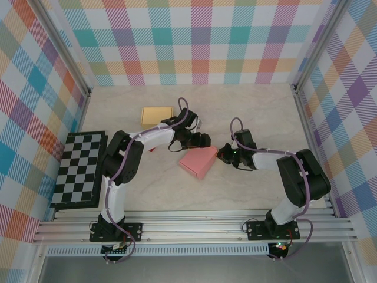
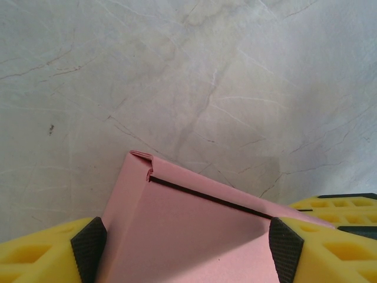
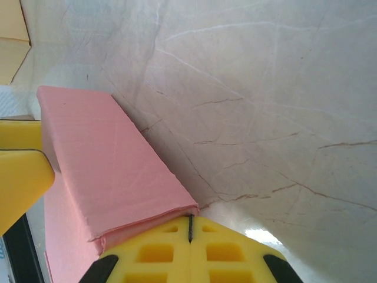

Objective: Fold the paper box

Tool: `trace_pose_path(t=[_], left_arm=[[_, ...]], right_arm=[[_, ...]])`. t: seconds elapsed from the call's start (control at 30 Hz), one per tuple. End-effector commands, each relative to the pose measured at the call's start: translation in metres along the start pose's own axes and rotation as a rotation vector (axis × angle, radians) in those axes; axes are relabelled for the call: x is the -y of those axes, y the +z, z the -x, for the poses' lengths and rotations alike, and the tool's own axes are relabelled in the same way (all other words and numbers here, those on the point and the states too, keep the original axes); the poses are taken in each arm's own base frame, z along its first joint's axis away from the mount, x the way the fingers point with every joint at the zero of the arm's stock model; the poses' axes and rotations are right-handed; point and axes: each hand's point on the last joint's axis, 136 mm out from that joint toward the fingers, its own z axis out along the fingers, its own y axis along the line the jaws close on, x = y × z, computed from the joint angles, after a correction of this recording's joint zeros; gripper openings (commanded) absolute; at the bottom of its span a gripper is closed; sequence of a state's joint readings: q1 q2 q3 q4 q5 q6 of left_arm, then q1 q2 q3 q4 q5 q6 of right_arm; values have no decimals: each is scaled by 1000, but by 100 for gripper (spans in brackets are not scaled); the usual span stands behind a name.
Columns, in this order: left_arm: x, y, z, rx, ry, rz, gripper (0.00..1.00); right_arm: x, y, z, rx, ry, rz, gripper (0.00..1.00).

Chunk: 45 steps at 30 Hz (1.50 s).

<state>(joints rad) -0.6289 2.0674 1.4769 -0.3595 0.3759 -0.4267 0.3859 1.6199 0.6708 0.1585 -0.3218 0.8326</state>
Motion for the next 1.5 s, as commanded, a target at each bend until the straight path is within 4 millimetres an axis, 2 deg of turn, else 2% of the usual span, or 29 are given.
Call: trace_pose_path(t=[0.0,0.13,0.33,0.5,0.63,0.83,0.97,1.07,1.2,1.23,1.47], left_arm=[[78,9,-49,-152,85,-216,75],[70,3,-42,-128,92,-182,76],[40,-11,-17,-57,36,-84,76],[17,-31,4,4,2,-28,78],[5,-53,16,52,-16,-8,79],[-8,-95,24,127,-26,11,79],[-12,-119,15,159,-7,22,79],[-15,-126,0,153,0,15,79],[-20,-123,-27,121,-6,-16,79],[-23,-122,-32,114,-8,-15,79],[-34,-108,-61,58,-41,-41,79]], right_arm=[[-64,-9,13,32,-151,164,0],[-39,-15,8,43,-170,48,0],[-17,-28,0,36,-204,-68,0],[3,-41,-5,34,-197,-177,0],[8,-54,-10,32,-209,-217,0],[5,-90,-13,70,-243,-254,0],[-1,-113,-21,86,-232,-240,0],[-4,-126,-31,83,-205,-214,0],[-4,-137,-50,59,-140,-173,0],[1,-139,-55,52,-107,-186,0],[8,-130,-92,-31,22,-141,0]])
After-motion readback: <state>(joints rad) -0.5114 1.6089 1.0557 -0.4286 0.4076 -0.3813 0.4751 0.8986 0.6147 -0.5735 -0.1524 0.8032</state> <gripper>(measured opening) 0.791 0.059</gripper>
